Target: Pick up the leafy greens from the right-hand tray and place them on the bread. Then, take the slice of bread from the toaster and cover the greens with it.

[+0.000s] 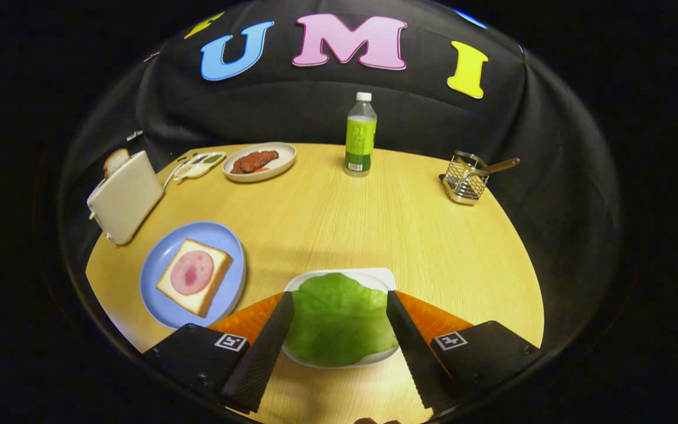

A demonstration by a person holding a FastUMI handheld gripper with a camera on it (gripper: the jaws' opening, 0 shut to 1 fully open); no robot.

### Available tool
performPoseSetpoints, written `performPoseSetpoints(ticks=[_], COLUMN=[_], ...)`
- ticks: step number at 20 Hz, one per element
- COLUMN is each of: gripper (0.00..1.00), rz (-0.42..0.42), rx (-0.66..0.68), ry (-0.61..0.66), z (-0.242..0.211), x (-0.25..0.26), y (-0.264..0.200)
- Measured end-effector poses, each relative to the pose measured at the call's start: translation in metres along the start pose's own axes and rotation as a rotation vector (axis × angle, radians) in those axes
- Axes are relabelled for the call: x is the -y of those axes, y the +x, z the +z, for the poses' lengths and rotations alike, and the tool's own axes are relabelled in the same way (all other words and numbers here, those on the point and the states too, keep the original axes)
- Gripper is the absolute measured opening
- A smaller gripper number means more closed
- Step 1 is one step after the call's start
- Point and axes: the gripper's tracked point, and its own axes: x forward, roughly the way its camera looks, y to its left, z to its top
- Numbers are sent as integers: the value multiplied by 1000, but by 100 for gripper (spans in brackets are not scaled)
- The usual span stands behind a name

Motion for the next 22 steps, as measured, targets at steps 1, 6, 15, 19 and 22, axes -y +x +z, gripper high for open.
performPoseSetpoints(ticks=[1, 6, 15, 19, 22], gripper=[99, 99, 56, 10, 6], rz=[-6, 11, 109, 133, 182], rx=[-11, -117, -91, -76, -119], ry=[-7, -63, -80, -166, -128], z=[-4, -36, -33, -33, -34], x=[2, 1, -22, -34, -36], y=[5, 28, 31, 29, 29])
